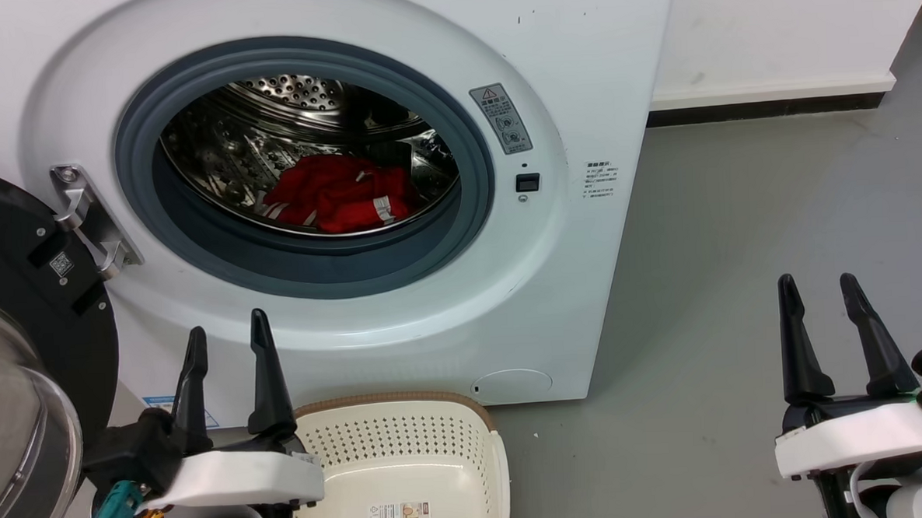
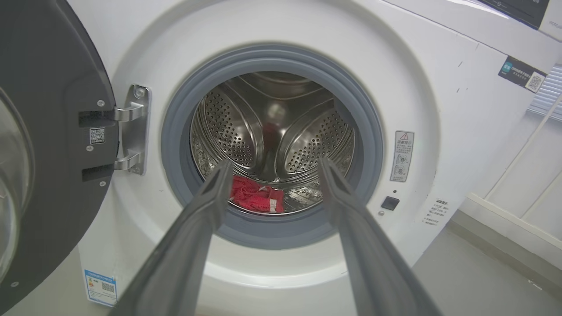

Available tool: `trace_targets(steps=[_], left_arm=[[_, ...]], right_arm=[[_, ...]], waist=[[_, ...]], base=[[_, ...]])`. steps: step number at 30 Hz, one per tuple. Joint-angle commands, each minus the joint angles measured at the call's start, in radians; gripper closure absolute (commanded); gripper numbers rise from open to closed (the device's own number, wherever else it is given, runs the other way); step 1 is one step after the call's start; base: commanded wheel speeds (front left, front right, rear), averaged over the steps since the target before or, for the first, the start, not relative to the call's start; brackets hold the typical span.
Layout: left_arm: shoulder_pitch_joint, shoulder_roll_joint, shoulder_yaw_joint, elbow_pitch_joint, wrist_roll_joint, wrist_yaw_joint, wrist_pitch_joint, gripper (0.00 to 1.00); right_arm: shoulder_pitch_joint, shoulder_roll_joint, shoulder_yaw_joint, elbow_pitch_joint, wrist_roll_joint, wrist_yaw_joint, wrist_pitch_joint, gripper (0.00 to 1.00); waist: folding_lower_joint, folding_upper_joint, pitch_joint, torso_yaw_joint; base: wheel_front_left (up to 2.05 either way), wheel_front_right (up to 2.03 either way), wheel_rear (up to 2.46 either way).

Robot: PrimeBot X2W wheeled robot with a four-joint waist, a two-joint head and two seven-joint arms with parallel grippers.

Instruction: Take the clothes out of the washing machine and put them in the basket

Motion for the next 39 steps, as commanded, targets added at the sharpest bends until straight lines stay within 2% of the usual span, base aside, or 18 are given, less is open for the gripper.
trace_targets(steps=[1, 5, 9, 23, 29, 39], left_arm=[[0.006, 0.015, -0.011, -0.006, 0.037, 0.006, -0.010, 0.00], [0.009, 0.026, -0.036, 0.002, 0.085, 0.031, -0.020, 0.00], [0.013, 0.038, -0.064, 0.020, 0.110, 0.034, -0.029, 0.00], [0.032, 0.027, -0.079, 0.088, 0.188, -0.036, -0.060, 0.00], [0.034, 0.017, -0.074, 0.118, 0.226, -0.087, -0.070, 0.00], [0.045, 0.001, -0.056, 0.121, 0.308, -0.118, -0.088, 0.00]], right_arm=[[0.001, -0.001, -0.002, -0.006, -0.034, 0.000, -0.010, 0.00], [0.004, -0.001, -0.003, 0.004, -0.075, 0.000, -0.020, 0.00], [0.010, -0.001, -0.003, 0.015, -0.116, 0.000, -0.030, 0.00], [0.015, 0.000, 0.003, 0.067, -0.223, 0.000, -0.058, 0.00], [0.014, 0.000, 0.003, 0.092, -0.257, 0.000, -0.070, 0.00], [0.015, 0.000, 0.008, 0.113, -0.310, 0.000, -0.089, 0.00]], waist=[[0.0000, 0.0000, 0.000, -0.001], [0.0000, 0.0000, -0.001, -0.002], [0.0000, 0.0000, -0.002, -0.003], [0.0000, 0.0000, -0.008, -0.007], [0.0000, 0.0000, -0.009, -0.010], [0.0000, 0.0000, -0.010, -0.017]], base=[[0.00, 0.00, 0.00], [0.00, 0.00, 0.00], [0.00, 0.00, 0.00], [0.00, 0.00, 0.00], [0.00, 0.00, 0.00], [0.00, 0.00, 0.00]])
